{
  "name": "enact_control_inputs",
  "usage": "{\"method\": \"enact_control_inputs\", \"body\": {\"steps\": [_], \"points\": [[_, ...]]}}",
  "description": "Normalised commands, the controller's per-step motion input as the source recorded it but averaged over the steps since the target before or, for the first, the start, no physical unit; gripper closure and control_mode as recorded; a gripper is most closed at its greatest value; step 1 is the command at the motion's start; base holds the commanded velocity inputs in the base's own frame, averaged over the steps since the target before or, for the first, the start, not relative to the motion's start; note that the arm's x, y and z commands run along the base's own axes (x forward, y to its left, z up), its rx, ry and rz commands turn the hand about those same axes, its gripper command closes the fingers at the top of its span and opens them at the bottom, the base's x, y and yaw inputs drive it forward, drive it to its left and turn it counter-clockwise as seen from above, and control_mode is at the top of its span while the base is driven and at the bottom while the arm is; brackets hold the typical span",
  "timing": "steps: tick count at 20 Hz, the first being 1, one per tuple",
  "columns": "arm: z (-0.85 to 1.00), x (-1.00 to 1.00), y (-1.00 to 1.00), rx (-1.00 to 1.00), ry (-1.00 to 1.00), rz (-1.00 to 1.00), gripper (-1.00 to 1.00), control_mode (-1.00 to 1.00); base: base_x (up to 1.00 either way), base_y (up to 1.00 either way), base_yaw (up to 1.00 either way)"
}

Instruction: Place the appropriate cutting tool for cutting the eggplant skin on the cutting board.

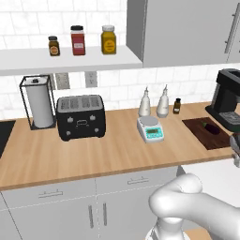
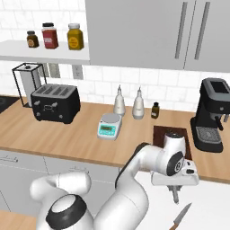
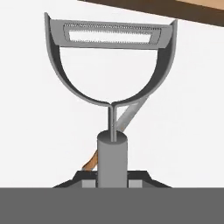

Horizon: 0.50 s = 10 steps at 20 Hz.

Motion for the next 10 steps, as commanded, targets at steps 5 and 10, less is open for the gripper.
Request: {"method": "enact_control_inputs", "body": {"steps": [5, 10], "points": [[0.49, 0.8, 0.29, 0.06, 0.0, 0.0, 1.0, -1.0, 0.0, 0.0, 0.0], [0.51, 0.52, 0.03, 0.0, 0.0, 0.01, 1.0, -1.0, 0.0, 0.0, 0.0]]}}
